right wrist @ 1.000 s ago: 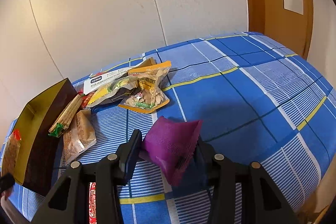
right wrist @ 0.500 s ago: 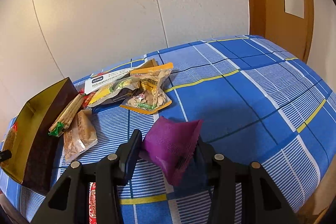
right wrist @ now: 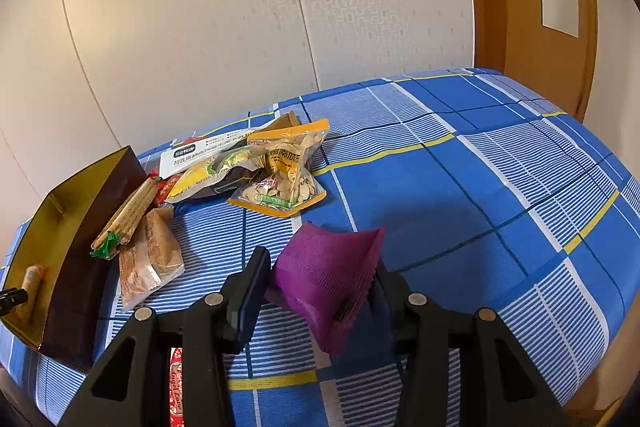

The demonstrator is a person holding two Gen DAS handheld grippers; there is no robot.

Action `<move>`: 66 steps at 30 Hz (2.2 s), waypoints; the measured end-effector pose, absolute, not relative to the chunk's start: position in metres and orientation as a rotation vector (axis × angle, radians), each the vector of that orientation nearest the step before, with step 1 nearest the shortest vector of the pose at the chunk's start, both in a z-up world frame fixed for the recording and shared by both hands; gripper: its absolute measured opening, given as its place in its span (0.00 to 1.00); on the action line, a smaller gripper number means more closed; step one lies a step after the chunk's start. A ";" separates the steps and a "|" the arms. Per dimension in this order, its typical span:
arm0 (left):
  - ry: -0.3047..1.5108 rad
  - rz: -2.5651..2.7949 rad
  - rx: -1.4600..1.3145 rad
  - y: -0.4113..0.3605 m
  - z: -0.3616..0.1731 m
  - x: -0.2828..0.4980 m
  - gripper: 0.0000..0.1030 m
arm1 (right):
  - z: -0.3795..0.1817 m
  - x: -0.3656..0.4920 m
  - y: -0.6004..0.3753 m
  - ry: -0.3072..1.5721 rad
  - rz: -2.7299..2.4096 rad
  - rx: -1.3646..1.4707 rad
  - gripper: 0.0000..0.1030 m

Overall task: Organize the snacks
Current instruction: 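Carry the granola bar into the tin tray and open the left tool, then lower the purple candy pack into the tin tray and open the right tool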

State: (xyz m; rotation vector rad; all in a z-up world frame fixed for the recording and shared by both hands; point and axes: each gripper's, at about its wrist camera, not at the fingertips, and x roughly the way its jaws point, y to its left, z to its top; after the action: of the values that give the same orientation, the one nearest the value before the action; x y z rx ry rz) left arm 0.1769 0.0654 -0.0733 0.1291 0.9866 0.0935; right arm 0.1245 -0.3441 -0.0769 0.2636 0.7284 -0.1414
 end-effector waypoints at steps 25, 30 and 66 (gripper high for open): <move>0.791 -0.008 -0.020 0.022 -0.051 0.094 0.36 | -0.055 0.096 -0.292 0.639 0.056 0.241 0.46; 0.784 -0.044 -0.035 0.023 -0.051 0.076 0.36 | -0.042 0.094 -0.251 0.638 0.168 0.205 0.46; 0.839 -0.068 -0.017 0.021 -0.073 0.055 0.48 | -0.038 0.125 -0.146 0.705 0.339 0.037 0.48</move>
State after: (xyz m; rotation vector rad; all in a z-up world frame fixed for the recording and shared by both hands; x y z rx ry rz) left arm 0.0546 0.0212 -0.0727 -0.0166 0.8385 -0.0684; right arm 0.1250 -0.1462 -0.0379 0.0374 0.7050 0.3394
